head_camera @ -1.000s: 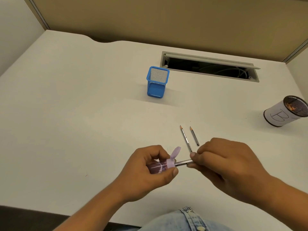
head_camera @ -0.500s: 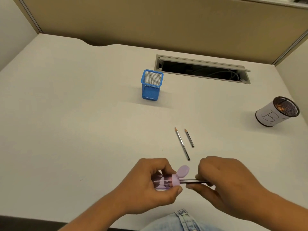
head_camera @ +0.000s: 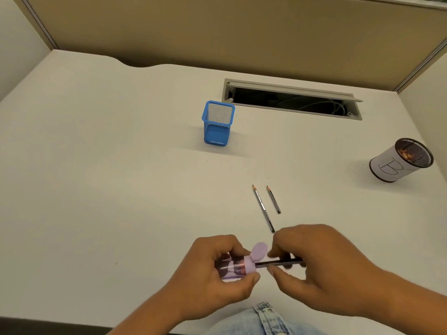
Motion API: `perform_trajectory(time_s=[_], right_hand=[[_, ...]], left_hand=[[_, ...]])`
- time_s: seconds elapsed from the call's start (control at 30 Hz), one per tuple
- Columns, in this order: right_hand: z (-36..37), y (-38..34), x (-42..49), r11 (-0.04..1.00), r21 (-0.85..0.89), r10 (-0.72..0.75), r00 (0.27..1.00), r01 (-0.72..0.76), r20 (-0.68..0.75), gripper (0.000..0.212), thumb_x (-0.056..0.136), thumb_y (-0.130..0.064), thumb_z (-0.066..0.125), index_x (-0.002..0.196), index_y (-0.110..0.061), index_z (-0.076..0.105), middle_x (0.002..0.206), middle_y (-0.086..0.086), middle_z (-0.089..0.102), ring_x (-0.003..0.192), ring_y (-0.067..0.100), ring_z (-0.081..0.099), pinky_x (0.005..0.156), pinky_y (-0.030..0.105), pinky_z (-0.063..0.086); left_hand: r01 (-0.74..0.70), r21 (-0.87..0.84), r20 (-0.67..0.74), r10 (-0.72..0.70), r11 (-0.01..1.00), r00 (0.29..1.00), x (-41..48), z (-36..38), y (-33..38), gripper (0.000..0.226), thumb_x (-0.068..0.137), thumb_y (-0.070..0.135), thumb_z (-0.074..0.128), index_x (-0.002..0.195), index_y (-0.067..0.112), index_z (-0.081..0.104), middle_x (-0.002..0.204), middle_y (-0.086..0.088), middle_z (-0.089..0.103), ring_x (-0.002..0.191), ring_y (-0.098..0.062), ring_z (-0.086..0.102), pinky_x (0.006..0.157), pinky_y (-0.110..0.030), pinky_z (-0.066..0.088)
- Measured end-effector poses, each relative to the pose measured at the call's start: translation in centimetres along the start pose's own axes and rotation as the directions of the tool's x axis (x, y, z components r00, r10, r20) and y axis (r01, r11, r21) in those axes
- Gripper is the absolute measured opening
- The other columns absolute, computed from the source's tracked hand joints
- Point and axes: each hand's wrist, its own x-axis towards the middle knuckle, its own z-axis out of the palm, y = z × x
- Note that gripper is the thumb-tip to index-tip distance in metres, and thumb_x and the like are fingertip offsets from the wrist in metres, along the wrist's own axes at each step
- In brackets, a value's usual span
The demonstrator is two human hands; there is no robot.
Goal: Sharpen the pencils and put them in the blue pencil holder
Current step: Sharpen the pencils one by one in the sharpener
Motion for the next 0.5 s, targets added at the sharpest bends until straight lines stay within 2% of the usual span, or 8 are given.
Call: perform_trajectory(time_s=[0.07, 0.17, 0.23, 0.3, 0.37, 0.43, 0.47, 0.5], right_hand=[[-0.5, -0.2, 0.2, 0.991, -0.122, -0.067, 0.994, 0.056, -0.086, 0.015, 0.08, -0.041, 0.065, 0.091, -0.034, 0.058, 0.067, -0.021, 0.056, 0.057, 0.002, 0.047, 0.049, 0.018, 0.039], [-0.2, 0.2, 0.4, 0.954, -0.274, -0.191, 0.952, 0.122, -0.24, 0.015, 0.089, -0.032, 0.064, 0.086, -0.019, 0.069, 0.072, -0.005, 0.066, 0.058, 0.022, 0.057, 0.048, 0.031, 0.043], [-0.1, 0.5, 0.5, 0.914, -0.376, -0.275, 0.912, 0.15, -0.305, 0.021, 0.091, -0.029, 0.065, 0.082, -0.013, 0.074, 0.073, 0.001, 0.069, 0.057, 0.028, 0.055, 0.048, 0.036, 0.043], [-0.1, 0.6, 0.6, 0.907, -0.382, -0.304, 0.905, 0.179, -0.298, 0.022, 0.092, -0.028, 0.064, 0.082, -0.012, 0.075, 0.072, 0.001, 0.07, 0.055, 0.028, 0.054, 0.047, 0.036, 0.042], [0.0, 0.2, 0.3, 0.959, -0.232, -0.22, 0.945, 0.164, -0.241, 0.021, 0.093, -0.033, 0.06, 0.081, -0.02, 0.071, 0.064, -0.006, 0.064, 0.05, 0.021, 0.051, 0.044, 0.03, 0.041], [0.2, -0.2, 0.3, 0.997, 0.077, 0.021, 0.99, -0.01, -0.141, 0.02, 0.091, -0.043, 0.058, 0.074, -0.033, 0.059, 0.056, -0.013, 0.056, 0.046, 0.009, 0.041, 0.043, 0.019, 0.035], [0.4, -0.1, 0.3, 0.961, 0.241, 0.152, 0.988, -0.139, -0.036, 0.024, 0.09, -0.047, 0.06, 0.071, -0.034, 0.056, 0.053, -0.015, 0.053, 0.046, 0.008, 0.038, 0.044, 0.015, 0.031], [0.5, 0.1, 0.4, 0.876, 0.4, 0.255, 0.963, -0.27, 0.091, 0.027, 0.089, -0.048, 0.064, 0.068, -0.032, 0.056, 0.051, -0.015, 0.051, 0.047, 0.007, 0.036, 0.046, 0.015, 0.028]], left_hand=[[0.03, -0.051, -0.04, -0.032, 0.998, 0.999, 0.4, 0.1, 0.3, 0.015, 0.069, 0.04, 0.078, 0.071, 0.039, 0.063, 0.063, 0.019, 0.061, 0.054, -0.003, 0.058, 0.054, -0.01, 0.04], [0.059, -0.132, -0.085, -0.07, 0.989, 0.994, 1.1, -0.2, 0.6, 0.016, 0.068, 0.043, 0.077, 0.071, 0.033, 0.064, 0.064, 0.014, 0.064, 0.062, -0.015, 0.067, 0.058, -0.021, 0.048], [0.038, -0.14, -0.096, -0.052, 0.989, 0.994, 1.4, -0.2, 0.7, 0.018, 0.069, 0.041, 0.077, 0.072, 0.029, 0.064, 0.063, 0.014, 0.062, 0.055, -0.008, 0.057, 0.056, -0.019, 0.046], [-0.019, -0.101, -0.116, 0.007, 0.995, 0.993, 1.5, -0.2, 0.6, 0.018, 0.07, 0.036, 0.077, 0.072, 0.025, 0.063, 0.061, 0.016, 0.059, 0.052, -0.002, 0.05, 0.054, -0.013, 0.041], [-0.145, 0.067, -0.129, 0.153, 0.987, 0.98, 1.5, -0.4, 0.5, 0.015, 0.071, 0.03, 0.077, 0.074, 0.025, 0.064, 0.063, 0.018, 0.055, 0.052, 0.0, 0.046, 0.053, -0.009, 0.036], [-0.305, 0.28, -0.073, 0.337, 0.91, 0.939, 1.5, -0.8, 0.3, 0.016, 0.072, 0.026, 0.078, 0.08, 0.02, 0.066, 0.067, 0.018, 0.053, 0.056, 0.0, 0.042, 0.051, -0.01, 0.034], [-0.386, 0.37, -0.029, 0.426, 0.845, 0.904, 1.5, -1.0, 0.1, 0.017, 0.073, 0.024, 0.079, 0.083, 0.017, 0.067, 0.068, 0.013, 0.057, 0.056, -0.002, 0.043, 0.048, -0.014, 0.036], [-0.463, 0.444, 0.016, 0.51, 0.767, 0.86, 1.5, -1.1, -0.1, 0.016, 0.075, 0.023, 0.078, 0.085, 0.014, 0.069, 0.068, 0.007, 0.061, 0.055, -0.008, 0.046, 0.045, -0.021, 0.04]])
